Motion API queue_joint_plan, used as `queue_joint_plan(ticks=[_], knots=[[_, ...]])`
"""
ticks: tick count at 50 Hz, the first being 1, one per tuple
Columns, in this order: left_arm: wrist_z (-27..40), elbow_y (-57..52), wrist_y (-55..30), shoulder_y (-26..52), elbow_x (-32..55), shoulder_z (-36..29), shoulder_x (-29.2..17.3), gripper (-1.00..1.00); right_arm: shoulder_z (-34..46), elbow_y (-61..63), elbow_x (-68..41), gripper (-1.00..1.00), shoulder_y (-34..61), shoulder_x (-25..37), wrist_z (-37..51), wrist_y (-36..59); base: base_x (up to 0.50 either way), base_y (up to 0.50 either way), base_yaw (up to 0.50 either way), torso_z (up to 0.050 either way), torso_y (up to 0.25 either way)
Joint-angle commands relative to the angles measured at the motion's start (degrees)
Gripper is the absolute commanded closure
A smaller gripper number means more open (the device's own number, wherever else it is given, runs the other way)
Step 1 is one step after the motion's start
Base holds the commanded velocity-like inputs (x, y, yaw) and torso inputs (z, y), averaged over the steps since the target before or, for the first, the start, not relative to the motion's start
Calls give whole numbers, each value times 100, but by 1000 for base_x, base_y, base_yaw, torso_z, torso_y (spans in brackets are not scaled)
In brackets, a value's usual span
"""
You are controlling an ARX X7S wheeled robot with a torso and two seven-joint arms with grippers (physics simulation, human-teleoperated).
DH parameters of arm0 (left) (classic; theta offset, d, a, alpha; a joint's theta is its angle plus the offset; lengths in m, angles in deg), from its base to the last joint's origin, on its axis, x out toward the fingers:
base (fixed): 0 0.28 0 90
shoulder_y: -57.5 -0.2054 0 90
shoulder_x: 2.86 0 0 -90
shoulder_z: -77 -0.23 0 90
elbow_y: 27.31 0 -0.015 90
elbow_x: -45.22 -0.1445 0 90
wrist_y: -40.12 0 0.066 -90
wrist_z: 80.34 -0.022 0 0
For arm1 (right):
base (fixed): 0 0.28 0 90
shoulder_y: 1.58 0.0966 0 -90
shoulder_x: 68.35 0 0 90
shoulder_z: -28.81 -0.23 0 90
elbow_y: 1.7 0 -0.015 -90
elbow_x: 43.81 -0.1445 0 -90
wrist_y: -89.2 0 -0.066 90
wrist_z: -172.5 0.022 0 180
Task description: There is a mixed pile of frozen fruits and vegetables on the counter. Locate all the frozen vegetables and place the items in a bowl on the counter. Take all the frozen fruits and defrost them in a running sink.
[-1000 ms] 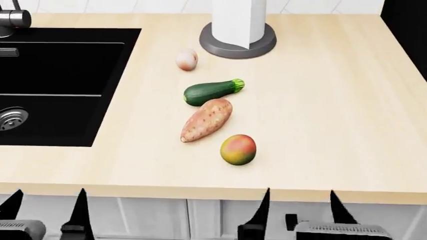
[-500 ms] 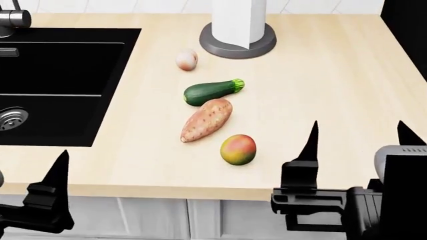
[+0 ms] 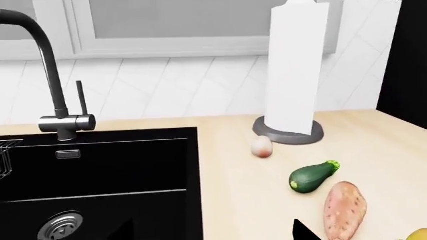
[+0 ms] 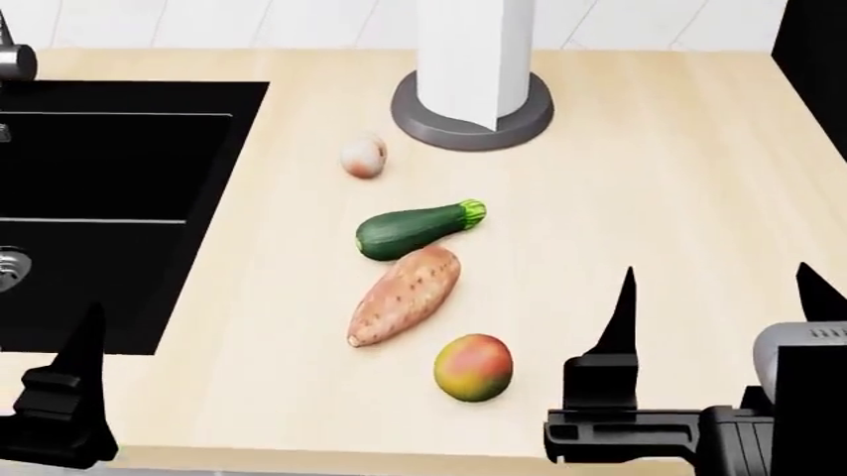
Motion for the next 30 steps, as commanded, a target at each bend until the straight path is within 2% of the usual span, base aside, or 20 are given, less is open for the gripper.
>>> queue_joint_plan(ticks=[1,4,5,11,12,15,19,27,30], knots=[[-26,9,106,-164,-63,7,-52,-100,164,-56,-75,-100,-15,107,91,-222,418,0,0,0,0],[-66,6,166,-238,-99,-2,-66,-100,139,-62,-189,-100,23,121,163,-187,419,0,0,0,0],[-19,110,146,-78,-218,-204,26,-100,144,-68,-196,-100,19,126,173,-197,418,0,0,0,0],[-68,-19,196,-310,-48,65,-128,-100,296,-127,-26,-100,-78,175,114,-393,421,0,0,0,0],[-40,62,202,-203,-172,-106,-54,-100,298,-126,-35,-100,-96,184,119,-407,426,0,0,0,0],[-91,-57,228,-410,18,159,-183,-100,271,-135,-105,-100,-91,204,158,-421,421,0,0,0,0],[-28,148,228,-136,-250,-239,-22,-100,281,-163,-189,-100,-65,226,221,-422,421,0,0,0,0],[-86,149,340,-267,-314,-252,-63,-100,343,-218,-271,-100,-75,239,309,-460,418,0,0,0,2],[-94,177,361,-265,-347,-292,-64,-100,15,-662,-1339,-100,151,-65,854,-161,33,0,0,0,0]])
